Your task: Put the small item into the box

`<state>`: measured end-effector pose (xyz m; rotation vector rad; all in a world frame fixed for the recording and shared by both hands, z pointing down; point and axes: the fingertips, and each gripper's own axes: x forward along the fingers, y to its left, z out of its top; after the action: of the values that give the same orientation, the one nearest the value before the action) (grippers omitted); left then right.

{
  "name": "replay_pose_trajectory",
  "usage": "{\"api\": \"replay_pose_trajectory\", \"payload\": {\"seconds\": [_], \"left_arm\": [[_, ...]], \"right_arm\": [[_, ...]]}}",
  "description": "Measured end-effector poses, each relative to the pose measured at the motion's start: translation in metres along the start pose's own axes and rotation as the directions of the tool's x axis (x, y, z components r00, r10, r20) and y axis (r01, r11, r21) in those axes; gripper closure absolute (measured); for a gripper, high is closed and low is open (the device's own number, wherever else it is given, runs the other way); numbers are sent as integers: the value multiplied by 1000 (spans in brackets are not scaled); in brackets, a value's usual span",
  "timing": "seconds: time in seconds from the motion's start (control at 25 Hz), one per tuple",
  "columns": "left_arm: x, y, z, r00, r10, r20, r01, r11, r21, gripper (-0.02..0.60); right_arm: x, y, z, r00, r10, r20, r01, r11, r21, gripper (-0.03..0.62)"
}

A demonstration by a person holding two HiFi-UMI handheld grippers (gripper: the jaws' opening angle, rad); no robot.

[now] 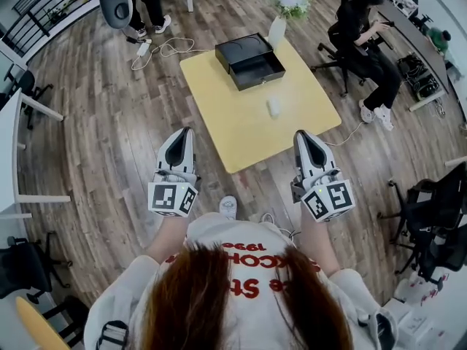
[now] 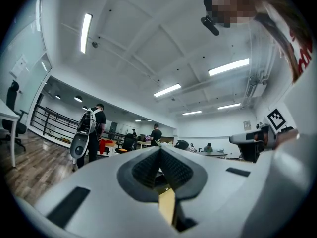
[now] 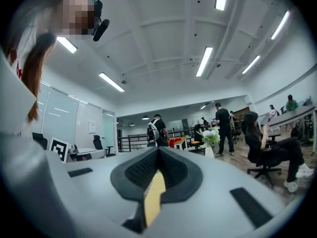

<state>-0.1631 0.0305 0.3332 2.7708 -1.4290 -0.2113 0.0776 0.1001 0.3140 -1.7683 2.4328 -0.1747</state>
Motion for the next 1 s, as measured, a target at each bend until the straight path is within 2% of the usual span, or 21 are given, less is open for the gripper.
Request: {"api": "replay_pose_trajectory", "payload": {"seconds": [0.16,0.44,0.68,1.0], "left_arm": [[22,9,-9,1000,-15,-17,15,1000,-9,574],[33,21,-18,999,-1,-41,0,1000,-15,574],[49,28,-27,998,54,-46,-55,998,-19,574],[80,39,-22,986,168,-16,-168,986,8,574]], "right_arm": [[15,-13,-6,1000,-25,-16,25,1000,7,589],[34,-26,-9,999,-25,-34,26,1000,16,589],[58,-45,-14,999,13,-43,-12,999,34,589],[111,-80,-3,991,129,-32,-128,991,37,588]]}}
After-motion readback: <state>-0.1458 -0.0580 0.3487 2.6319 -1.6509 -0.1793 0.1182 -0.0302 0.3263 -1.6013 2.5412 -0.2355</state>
